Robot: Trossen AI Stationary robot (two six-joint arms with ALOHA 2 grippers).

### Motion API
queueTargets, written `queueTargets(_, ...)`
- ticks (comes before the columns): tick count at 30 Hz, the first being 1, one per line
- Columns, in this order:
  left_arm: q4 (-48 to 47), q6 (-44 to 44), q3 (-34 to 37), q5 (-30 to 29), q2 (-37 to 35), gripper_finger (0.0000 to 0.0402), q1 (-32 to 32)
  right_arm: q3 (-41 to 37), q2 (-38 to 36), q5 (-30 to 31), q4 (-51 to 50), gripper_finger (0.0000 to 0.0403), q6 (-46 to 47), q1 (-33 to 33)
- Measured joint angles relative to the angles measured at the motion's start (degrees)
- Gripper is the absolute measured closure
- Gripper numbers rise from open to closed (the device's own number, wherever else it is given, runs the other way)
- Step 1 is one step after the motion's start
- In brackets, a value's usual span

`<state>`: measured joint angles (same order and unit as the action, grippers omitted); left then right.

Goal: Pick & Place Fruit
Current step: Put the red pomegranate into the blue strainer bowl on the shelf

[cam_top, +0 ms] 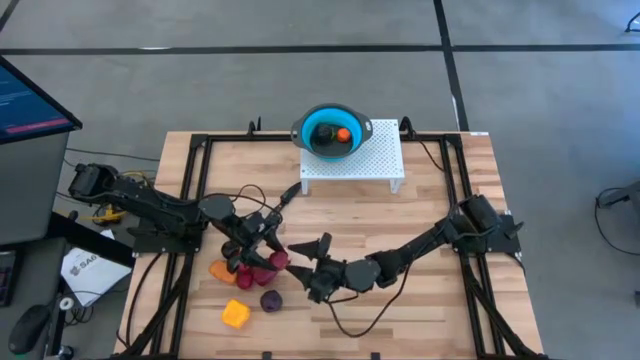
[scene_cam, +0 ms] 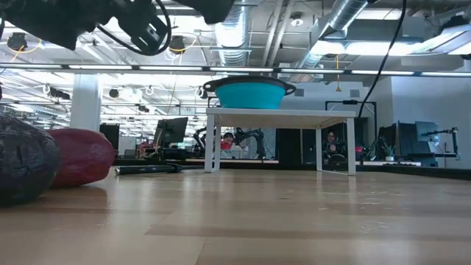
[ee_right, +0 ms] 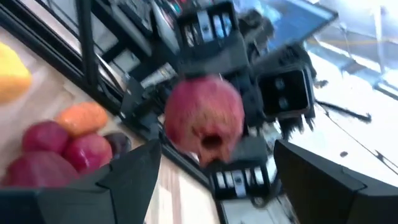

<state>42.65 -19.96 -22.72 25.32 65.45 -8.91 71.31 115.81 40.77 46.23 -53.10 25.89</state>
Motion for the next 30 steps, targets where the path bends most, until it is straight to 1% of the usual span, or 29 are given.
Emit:
queueTargets(8,0.83,0.00,0.00,-0.04,0.00,0.0193,0.00,1.57,0.00,-7.99,-0.45,0.0097,0.00,-1.29)
queueTargets(13,1.16,0.00,0.00,-0.12,0.00,0.0191,0.00,1.62,0.00,-12.23,-1.15,0.0109,0.02,-2.90)
queueTargets(17,1.25,0.00,0.00,-0.29,0.00,0.0186,0.00,1.62,0.00,-12.93,-1.07,0.0132,0.03,-3.86)
queueTargets(22,1.31,0.01,0.00,-1.59,0.00,0.0184,-0.01,1.62,0.00,-16.33,-0.67,0.0173,0.19,-4.32)
queueTargets(27,1.33,0.19,0.00,-1.92,0.00,0.0182,-0.02,1.62,0.00,-16.53,-0.65,0.0217,0.22,-4.10)
queueTargets(30,1.31,0.13,0.00,-2.07,0.00,0.0178,-0.02,1.62,0.00,-16.52,-0.78,0.0231,2.16,-3.95)
